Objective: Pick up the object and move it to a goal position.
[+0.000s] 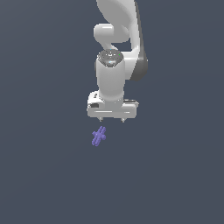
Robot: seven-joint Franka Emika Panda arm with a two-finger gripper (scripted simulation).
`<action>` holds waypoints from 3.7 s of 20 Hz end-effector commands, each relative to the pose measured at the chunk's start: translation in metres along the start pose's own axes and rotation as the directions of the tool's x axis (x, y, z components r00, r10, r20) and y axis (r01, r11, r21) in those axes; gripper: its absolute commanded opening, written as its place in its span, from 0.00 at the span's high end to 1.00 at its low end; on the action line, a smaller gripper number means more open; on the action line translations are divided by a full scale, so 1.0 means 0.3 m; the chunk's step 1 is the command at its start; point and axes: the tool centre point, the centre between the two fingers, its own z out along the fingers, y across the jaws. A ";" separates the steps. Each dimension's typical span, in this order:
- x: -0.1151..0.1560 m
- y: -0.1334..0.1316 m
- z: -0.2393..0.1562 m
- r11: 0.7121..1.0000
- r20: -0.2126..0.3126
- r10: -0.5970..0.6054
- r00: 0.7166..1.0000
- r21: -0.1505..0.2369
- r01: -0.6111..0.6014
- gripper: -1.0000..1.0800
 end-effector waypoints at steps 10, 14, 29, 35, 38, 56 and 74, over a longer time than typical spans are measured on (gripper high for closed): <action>0.006 -0.046 -0.045 0.999 -0.006 -0.037 0.999 -0.008 0.037 0.04; 0.005 -0.044 -0.043 0.999 -0.005 -0.036 0.999 -0.008 0.036 0.04; 0.015 0.027 0.065 0.982 0.007 0.188 0.982 -0.001 -0.188 0.04; 0.017 0.096 0.161 0.925 0.016 0.380 0.925 -0.006 -0.380 0.04; 0.016 0.134 0.211 0.879 0.018 0.476 0.879 -0.012 -0.476 0.04; 0.003 0.248 0.349 0.699 0.011 0.715 0.699 -0.035 -0.714 0.04; -0.003 0.251 0.516 0.699 0.011 0.715 0.699 -0.035 -0.714 0.04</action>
